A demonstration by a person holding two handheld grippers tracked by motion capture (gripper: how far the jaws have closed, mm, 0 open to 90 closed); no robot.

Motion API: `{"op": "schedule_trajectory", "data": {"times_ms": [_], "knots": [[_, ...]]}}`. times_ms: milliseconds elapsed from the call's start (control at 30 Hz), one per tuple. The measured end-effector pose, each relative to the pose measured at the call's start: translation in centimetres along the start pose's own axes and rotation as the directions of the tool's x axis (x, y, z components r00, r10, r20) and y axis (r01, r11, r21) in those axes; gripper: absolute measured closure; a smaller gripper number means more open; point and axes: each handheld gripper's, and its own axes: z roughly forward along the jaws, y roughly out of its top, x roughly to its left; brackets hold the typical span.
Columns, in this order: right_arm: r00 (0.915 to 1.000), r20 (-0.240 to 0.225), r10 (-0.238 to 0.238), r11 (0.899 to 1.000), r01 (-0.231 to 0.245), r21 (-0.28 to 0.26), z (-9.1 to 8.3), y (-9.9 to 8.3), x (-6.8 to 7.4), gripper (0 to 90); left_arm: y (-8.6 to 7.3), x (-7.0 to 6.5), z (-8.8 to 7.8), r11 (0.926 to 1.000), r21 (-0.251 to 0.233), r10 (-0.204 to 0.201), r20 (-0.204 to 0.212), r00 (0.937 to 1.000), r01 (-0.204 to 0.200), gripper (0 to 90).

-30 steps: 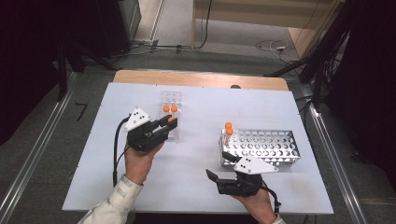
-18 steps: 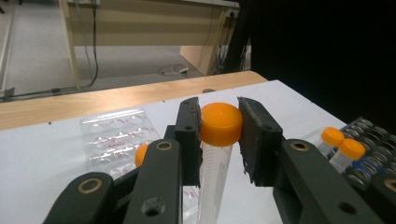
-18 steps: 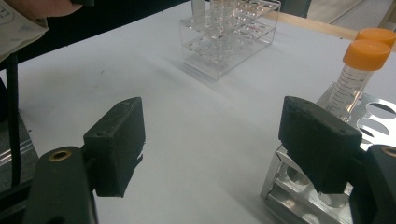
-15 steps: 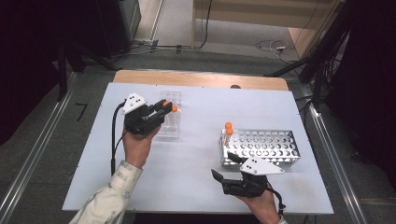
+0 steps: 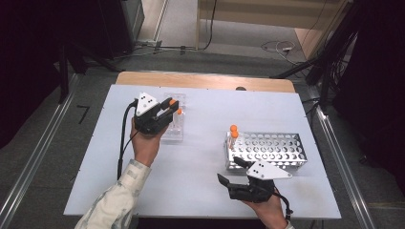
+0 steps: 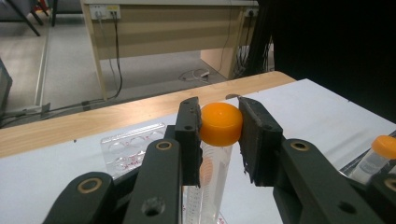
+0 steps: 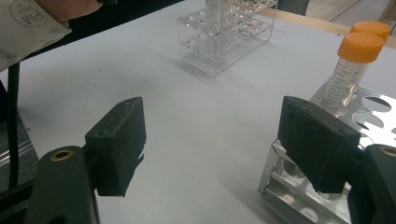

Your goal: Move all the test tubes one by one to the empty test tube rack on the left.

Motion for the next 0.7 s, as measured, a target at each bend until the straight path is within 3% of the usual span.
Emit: {"op": "schedule_trajectory", "data": {"times_ms": [700], "knots": [[1.0,-0.003,-0.006,1.0,0.006,0.004,0.1,0.0,0.0,22.2,-1.9,-0.2,0.9,0.9991,0.04,0.015,-0.002,0.9999,-0.015,70.2]]}}
